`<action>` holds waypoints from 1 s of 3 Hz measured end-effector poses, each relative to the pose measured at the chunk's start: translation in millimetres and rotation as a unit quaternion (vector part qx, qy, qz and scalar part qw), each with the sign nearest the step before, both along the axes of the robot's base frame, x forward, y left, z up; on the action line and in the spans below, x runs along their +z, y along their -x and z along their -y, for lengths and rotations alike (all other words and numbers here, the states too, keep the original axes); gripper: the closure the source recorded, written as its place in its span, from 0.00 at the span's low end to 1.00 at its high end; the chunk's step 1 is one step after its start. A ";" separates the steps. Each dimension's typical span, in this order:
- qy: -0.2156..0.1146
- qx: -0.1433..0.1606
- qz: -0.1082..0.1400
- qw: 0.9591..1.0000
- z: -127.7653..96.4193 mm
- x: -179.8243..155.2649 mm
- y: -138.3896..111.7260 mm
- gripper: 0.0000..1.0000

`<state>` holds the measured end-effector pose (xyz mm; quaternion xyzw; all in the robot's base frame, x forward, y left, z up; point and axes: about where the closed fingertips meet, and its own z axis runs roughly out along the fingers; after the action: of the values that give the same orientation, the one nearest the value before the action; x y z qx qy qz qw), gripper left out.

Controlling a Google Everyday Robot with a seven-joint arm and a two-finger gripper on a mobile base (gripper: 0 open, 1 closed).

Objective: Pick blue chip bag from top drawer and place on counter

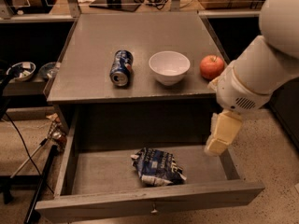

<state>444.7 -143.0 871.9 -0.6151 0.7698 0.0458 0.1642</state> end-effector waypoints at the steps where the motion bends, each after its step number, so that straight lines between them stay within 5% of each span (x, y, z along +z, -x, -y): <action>1: 0.002 -0.014 -0.010 1.000 -4.0 -17.8 2.1 0.00; 2: 0.010 -0.040 -0.032 0.999 -8.9 -54.0 -4.4 0.00; 3: 0.010 -0.040 -0.032 0.999 -9.0 -54.0 -4.4 0.00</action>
Offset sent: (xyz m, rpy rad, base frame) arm 0.0112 0.0081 -0.0608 -0.0010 0.0430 -0.0921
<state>449.0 -134.0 817.9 -0.5838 0.7990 0.0509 0.1352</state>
